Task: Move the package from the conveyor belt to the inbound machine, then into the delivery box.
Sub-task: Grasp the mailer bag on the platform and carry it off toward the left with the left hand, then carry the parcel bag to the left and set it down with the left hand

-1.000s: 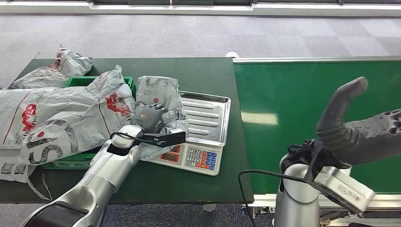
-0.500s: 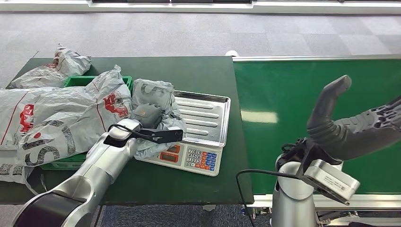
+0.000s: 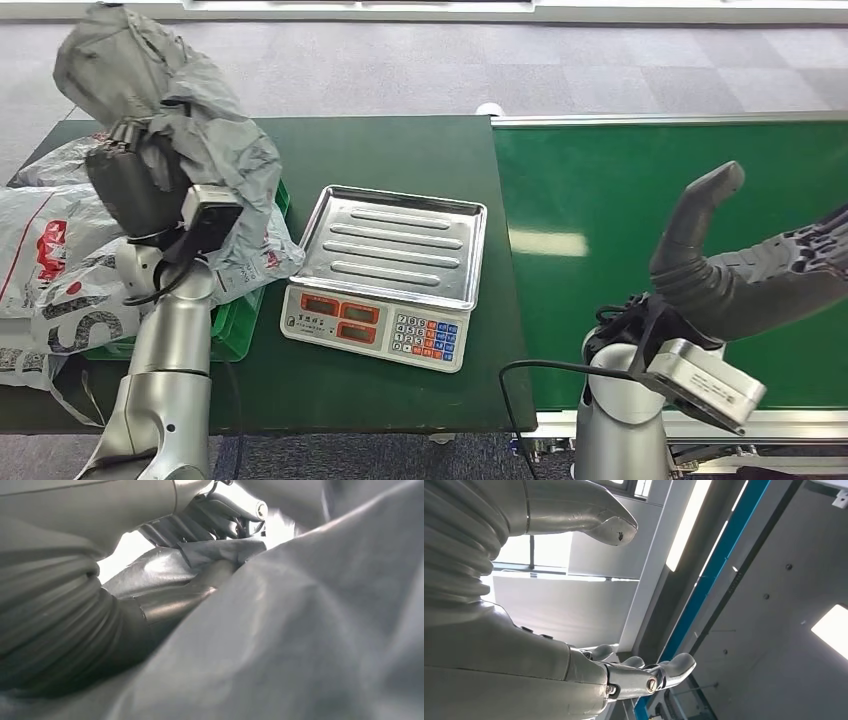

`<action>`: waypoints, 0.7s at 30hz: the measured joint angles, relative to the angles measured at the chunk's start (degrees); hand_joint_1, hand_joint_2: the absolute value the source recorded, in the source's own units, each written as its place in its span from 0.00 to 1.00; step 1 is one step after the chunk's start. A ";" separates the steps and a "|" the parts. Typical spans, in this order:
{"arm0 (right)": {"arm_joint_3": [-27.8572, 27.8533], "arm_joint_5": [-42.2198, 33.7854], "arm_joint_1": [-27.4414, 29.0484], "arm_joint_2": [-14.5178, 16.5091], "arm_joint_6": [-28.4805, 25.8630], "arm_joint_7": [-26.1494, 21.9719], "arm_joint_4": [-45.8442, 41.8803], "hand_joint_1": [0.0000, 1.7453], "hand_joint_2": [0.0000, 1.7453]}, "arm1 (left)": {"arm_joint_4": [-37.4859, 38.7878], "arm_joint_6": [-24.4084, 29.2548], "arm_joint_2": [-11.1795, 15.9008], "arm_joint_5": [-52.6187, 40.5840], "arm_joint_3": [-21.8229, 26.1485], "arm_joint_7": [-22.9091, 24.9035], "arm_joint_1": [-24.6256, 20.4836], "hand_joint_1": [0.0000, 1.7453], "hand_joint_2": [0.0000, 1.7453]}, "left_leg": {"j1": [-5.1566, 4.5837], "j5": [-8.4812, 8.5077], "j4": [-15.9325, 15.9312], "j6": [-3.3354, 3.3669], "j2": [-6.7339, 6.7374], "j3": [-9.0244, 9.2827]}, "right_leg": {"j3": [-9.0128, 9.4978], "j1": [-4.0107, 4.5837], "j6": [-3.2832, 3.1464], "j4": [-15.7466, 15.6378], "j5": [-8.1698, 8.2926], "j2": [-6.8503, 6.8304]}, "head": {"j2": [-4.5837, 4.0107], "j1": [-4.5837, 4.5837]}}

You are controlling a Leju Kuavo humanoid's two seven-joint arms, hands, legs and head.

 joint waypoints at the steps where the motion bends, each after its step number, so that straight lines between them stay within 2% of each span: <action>1: 0.00 -0.03 0.00 0.00 0.00 0.00 0.02 0.00 1.00 | -3.11 -0.15 -0.54 1.41 1.90 -0.47 0.80 1.00 1.00 | 0.00 0.00 0.00 0.00 -0.01 -0.04 | -0.04 0.00 0.00 0.00 0.00 -0.01 | 0.00 0.00; 4: 0.00 -0.04 -0.01 0.00 0.00 0.00 0.09 0.00 1.00 | -10.91 -0.28 -1.83 3.39 6.03 -0.87 2.50 1.00 1.00 | 0.01 0.01 0.00 0.01 -0.09 -0.11 | -0.06 0.01 0.00 0.00 -0.01 -0.11 | 0.00 0.00; 8: 0.00 -0.03 -0.02 0.00 0.01 0.00 0.20 0.00 1.00 | -16.85 -0.36 -2.81 3.61 8.97 -1.03 3.74 1.00 1.00 | 0.00 0.01 0.00 0.01 -0.11 -0.14 | -0.06 0.00 0.00 0.00 -0.01 -0.15 | 0.00 0.01; 19: 0.00 -0.03 -0.03 0.00 0.01 0.00 0.31 0.00 1.00 | -21.80 -0.87 -3.73 3.62 10.92 -1.08 4.71 1.00 1.00 | 0.00 0.02 0.01 0.02 -0.12 -0.15 | -0.06 -0.01 0.01 0.00 0.00 -0.16 | 0.00 0.00; 21: 0.00 -0.04 -0.04 0.00 0.01 0.00 0.38 0.00 1.00 | -22.72 -0.87 -3.91 1.68 11.28 -1.07 4.81 0.96 1.00 | 0.00 0.02 0.00 0.02 -0.12 -0.17 | -0.06 0.00 0.01 0.00 0.00 -0.16 | 0.00 0.00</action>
